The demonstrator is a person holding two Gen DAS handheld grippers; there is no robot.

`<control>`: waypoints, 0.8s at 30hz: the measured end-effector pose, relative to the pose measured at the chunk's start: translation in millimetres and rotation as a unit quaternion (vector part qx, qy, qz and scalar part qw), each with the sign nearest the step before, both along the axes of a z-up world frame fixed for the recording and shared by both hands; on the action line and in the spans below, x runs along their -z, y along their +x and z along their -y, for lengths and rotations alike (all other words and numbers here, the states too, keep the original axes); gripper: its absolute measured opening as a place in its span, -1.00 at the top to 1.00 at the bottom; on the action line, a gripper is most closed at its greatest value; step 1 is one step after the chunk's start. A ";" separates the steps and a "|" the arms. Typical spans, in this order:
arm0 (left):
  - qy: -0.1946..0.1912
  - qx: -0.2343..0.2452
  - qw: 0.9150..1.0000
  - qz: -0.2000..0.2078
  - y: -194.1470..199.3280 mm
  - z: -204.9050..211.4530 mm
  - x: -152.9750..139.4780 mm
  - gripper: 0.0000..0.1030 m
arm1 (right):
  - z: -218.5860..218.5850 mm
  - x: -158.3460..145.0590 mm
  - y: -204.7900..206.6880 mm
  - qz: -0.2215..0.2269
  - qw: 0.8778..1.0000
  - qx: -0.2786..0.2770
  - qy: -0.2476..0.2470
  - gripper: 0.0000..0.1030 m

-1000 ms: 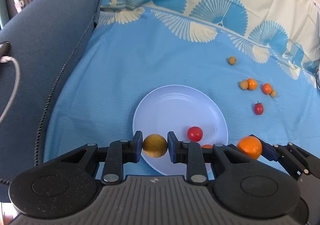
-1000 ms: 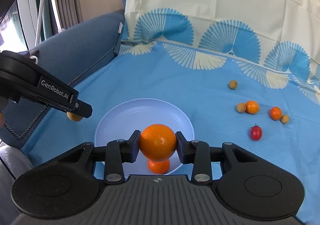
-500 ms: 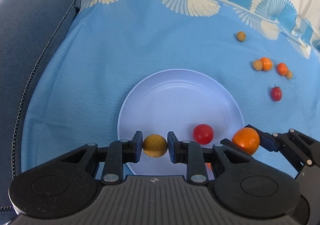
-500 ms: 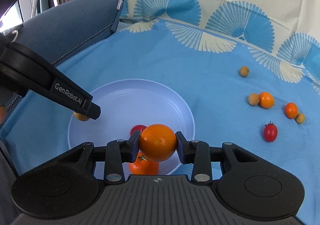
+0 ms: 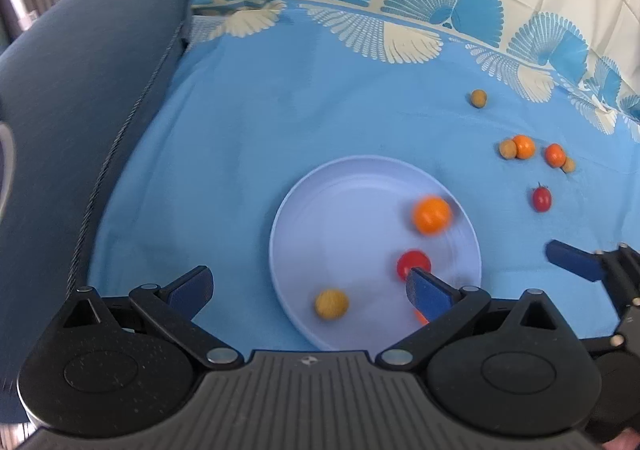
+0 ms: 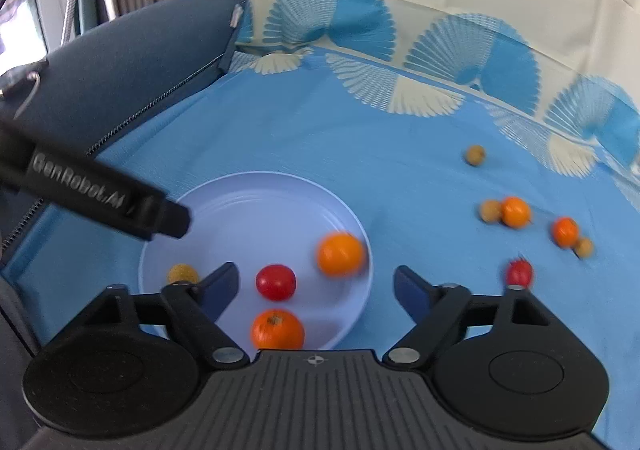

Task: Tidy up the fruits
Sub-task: 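Open both tools to release the longan and orange onto the plate, then lift both open tools away from the plate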

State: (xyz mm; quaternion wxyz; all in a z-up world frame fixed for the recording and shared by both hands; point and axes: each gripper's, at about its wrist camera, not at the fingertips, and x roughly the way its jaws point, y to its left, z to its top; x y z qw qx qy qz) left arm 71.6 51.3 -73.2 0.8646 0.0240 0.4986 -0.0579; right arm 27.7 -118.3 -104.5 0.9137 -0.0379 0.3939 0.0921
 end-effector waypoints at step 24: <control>0.004 -0.025 0.996 0.082 -155.1 -10.5 -68.0 -0.99 | -4.4 -76.0 -158.0 0.056 0.997 0.060 0.017 -0.98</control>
